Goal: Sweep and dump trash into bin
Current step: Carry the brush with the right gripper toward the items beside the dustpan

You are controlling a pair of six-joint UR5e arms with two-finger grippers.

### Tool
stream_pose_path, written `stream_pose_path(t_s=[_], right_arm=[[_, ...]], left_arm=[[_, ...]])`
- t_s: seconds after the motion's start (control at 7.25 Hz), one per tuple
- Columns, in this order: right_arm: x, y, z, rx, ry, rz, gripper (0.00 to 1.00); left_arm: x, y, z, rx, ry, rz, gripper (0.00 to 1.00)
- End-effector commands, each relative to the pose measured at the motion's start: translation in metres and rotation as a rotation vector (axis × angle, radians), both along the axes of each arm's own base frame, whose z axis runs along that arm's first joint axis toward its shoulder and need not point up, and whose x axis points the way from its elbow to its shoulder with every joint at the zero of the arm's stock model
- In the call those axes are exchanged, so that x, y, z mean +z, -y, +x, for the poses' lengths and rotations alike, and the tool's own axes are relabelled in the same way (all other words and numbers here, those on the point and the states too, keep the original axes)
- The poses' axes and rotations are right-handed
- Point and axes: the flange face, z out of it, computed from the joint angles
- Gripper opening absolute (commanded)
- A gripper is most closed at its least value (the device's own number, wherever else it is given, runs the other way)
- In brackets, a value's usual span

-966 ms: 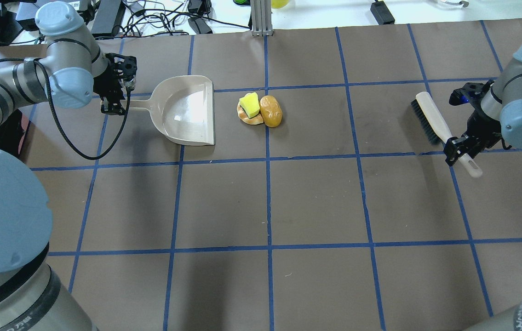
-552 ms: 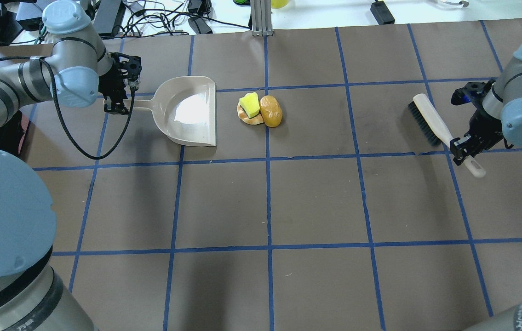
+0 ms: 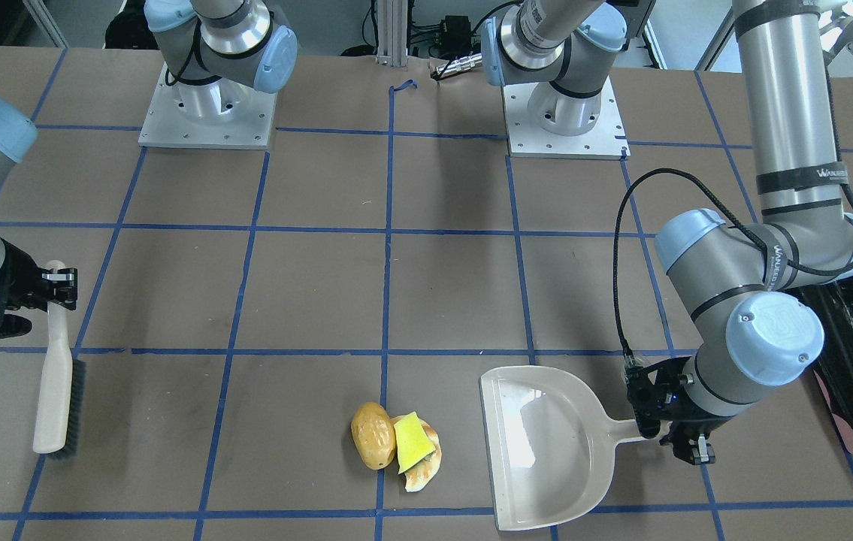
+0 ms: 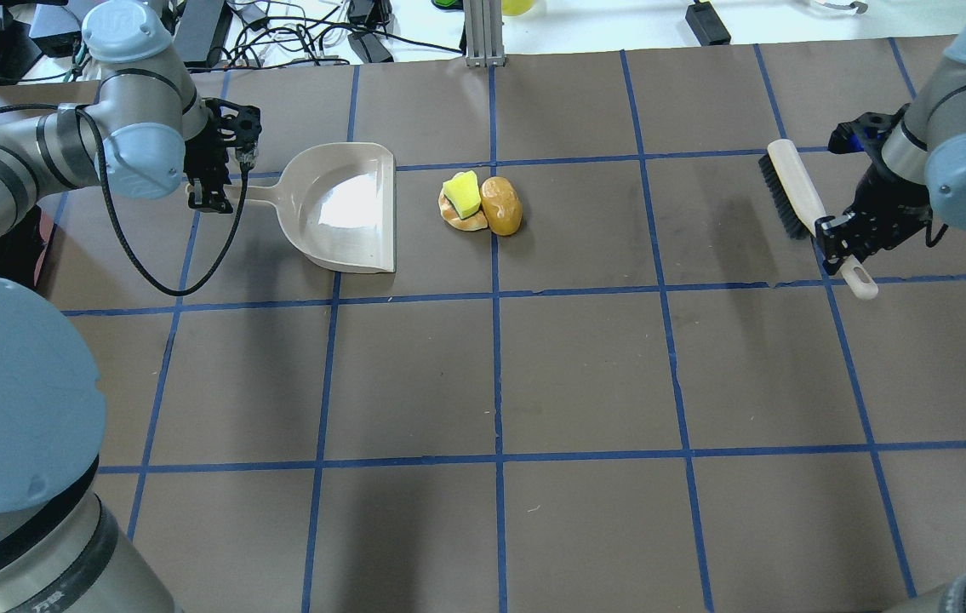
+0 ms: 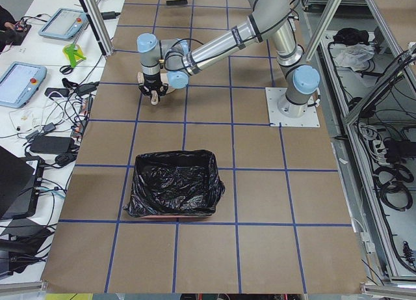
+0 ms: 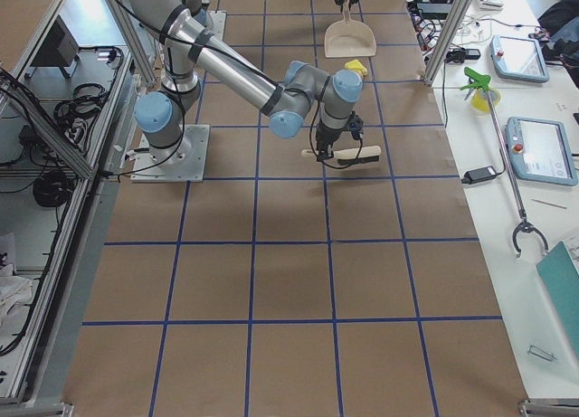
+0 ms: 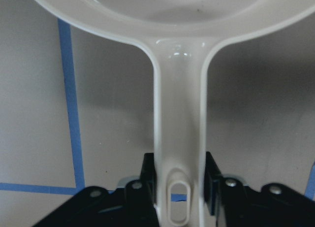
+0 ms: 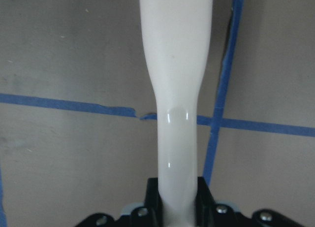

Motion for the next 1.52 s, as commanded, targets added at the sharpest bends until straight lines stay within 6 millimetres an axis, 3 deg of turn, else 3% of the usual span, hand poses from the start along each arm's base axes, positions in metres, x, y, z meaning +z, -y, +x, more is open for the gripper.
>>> stream_pose_path(t_s=[0.0,0.28,0.55,0.97,1.38], right_arm=[[0.004,0.006,0.106,-0.078,0.029,-0.014,0.00],[0.001,-0.005,0.190,-0.133,0.035,-0.004,0.00],[-0.018,-0.017,0.253,-0.190,0.051,0.037,0.00],[-0.022,-0.032,0.309,-0.247,0.039,0.020,0.00],[-0.026,-0.010,0.351,-0.271,0.047,-0.021,0.00]], left_arm=[[-0.001,0.000,0.000,0.000,0.000,0.002,0.12],[-0.001,0.000,-0.001,0.000,0.001,0.002,0.10],[-0.001,0.000,-0.003,-0.003,0.001,0.002,0.10],[-0.002,0.000,-0.003,-0.002,0.001,0.004,0.10],[-0.002,0.000,-0.003,-0.002,0.001,0.004,0.10]])
